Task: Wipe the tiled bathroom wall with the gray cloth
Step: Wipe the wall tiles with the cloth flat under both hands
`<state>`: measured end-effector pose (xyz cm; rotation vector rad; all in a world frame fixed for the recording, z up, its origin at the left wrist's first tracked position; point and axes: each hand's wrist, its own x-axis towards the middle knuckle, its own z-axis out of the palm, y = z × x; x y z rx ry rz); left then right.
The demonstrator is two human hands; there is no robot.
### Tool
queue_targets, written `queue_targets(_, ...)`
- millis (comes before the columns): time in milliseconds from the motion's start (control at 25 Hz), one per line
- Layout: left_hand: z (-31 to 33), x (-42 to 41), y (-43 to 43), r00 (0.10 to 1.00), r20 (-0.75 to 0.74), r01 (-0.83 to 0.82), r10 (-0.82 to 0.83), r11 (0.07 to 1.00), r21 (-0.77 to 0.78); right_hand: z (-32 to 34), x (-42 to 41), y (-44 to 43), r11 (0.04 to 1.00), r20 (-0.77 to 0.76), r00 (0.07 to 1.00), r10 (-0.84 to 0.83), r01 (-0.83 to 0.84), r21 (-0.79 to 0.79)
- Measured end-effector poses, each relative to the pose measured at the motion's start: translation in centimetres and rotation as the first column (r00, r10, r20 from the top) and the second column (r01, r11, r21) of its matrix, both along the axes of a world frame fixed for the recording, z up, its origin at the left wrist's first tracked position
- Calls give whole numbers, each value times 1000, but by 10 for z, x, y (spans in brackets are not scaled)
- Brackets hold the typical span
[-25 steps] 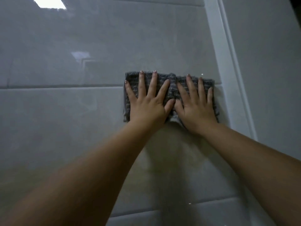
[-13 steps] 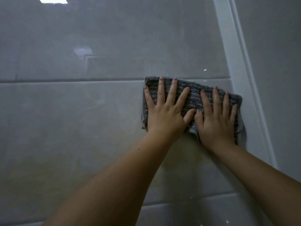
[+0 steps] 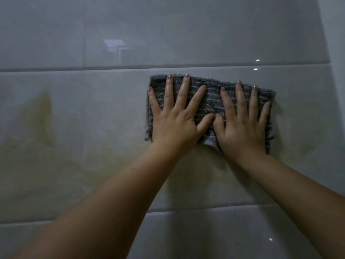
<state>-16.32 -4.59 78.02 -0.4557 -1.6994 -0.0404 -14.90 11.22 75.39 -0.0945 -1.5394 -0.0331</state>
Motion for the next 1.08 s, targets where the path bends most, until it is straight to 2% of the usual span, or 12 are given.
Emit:
queue_targets(360,-40,-22,-140,1000,-9,-25,25,997,73,-23,-20,-134,989,23,999,41,-44,144)
queue_targets(600,-80,-31,-175,999,-35,-15,18,997,80,-55,-22,-170,973,42,998,48,-56,223)
queue_targets(840,-142,-27,-158,995,-26,-91,94,992,87,-93,-17,-139,877,87,994,62,-96,471)
queue_targets(1080,-126,-12,-69,997,-10,-73,74,994,86,-81,-4,-55,890,68,994,91,-111,442)
